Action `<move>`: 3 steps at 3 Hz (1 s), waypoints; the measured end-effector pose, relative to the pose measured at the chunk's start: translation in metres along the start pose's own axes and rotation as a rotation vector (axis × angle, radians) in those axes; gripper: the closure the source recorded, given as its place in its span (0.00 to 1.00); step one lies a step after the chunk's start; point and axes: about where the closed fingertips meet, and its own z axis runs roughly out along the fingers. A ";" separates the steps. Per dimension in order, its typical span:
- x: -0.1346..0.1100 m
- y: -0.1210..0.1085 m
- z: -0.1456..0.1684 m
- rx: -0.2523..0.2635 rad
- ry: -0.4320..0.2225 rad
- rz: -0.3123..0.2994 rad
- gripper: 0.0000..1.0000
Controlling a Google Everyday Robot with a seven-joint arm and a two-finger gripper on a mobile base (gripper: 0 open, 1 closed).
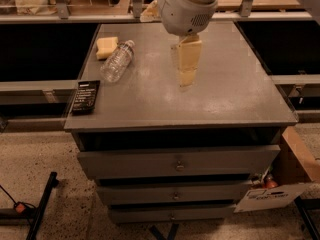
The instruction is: Pick water bottle
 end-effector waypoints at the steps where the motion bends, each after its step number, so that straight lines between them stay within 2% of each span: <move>1: 0.003 -0.023 0.029 -0.030 -0.037 -0.081 0.00; 2: 0.006 -0.053 0.062 -0.058 -0.058 -0.188 0.00; 3: 0.008 -0.080 0.097 -0.096 -0.047 -0.266 0.00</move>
Offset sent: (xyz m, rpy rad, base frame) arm 0.1063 0.0558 -0.0604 -0.0693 0.0233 0.3442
